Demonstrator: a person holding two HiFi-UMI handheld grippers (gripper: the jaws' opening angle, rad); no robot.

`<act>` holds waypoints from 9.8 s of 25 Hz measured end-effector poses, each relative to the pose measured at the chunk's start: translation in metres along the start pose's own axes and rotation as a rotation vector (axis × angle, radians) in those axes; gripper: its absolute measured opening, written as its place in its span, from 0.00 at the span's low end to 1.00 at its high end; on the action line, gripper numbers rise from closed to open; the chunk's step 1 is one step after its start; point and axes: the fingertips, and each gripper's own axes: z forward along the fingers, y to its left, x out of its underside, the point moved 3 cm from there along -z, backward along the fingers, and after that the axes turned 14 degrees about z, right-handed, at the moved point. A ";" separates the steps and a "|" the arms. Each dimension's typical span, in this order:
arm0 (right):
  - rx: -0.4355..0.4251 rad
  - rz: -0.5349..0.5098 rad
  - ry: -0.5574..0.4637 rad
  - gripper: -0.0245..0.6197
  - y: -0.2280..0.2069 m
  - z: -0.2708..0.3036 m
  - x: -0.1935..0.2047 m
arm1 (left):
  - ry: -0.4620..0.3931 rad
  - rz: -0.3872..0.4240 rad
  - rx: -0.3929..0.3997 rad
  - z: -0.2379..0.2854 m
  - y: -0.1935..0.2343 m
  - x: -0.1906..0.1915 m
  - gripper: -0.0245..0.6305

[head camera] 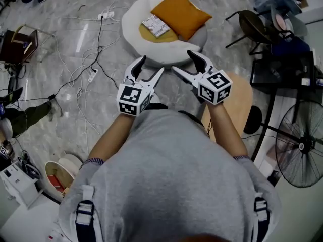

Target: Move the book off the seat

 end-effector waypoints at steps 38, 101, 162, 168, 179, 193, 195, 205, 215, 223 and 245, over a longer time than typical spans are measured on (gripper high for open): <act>-0.182 0.115 0.385 0.64 -0.343 0.265 -0.134 | 0.263 -0.348 -0.292 0.348 0.209 0.071 0.52; 0.090 0.294 0.919 0.72 -0.671 0.619 0.334 | 0.636 -1.052 -0.225 0.564 0.258 0.716 0.53; 0.351 -0.039 -0.398 0.62 -0.212 0.182 -0.173 | -0.130 -0.052 0.161 0.288 0.224 -0.038 0.53; 0.458 -0.076 -0.519 0.58 -0.183 0.017 -0.136 | -0.206 0.054 0.305 0.259 0.076 -0.089 0.53; 0.730 -0.105 -0.675 0.57 -0.141 -0.122 -0.104 | -0.315 0.149 0.572 0.238 -0.050 -0.141 0.53; 0.628 -0.084 -0.591 0.57 -0.151 -0.097 -0.107 | -0.260 0.101 0.465 0.238 -0.028 -0.123 0.53; 0.576 -0.087 -0.566 0.57 -0.159 -0.052 -0.122 | -0.247 0.095 0.409 0.245 0.015 -0.113 0.53; 0.586 -0.075 -0.540 0.57 -0.166 -0.043 -0.129 | -0.220 0.095 0.414 0.254 0.023 -0.111 0.53; 0.462 -0.213 -0.552 0.57 -0.106 -0.003 -0.160 | -0.348 0.109 0.260 0.188 0.078 -0.128 0.53; 0.577 -0.068 -0.557 0.57 -0.167 -0.042 -0.128 | -0.255 0.102 0.402 0.251 0.025 -0.111 0.53; 0.474 0.357 -0.230 0.57 -0.416 -0.052 -0.013 | 0.226 -0.105 0.363 0.448 -0.075 0.037 0.53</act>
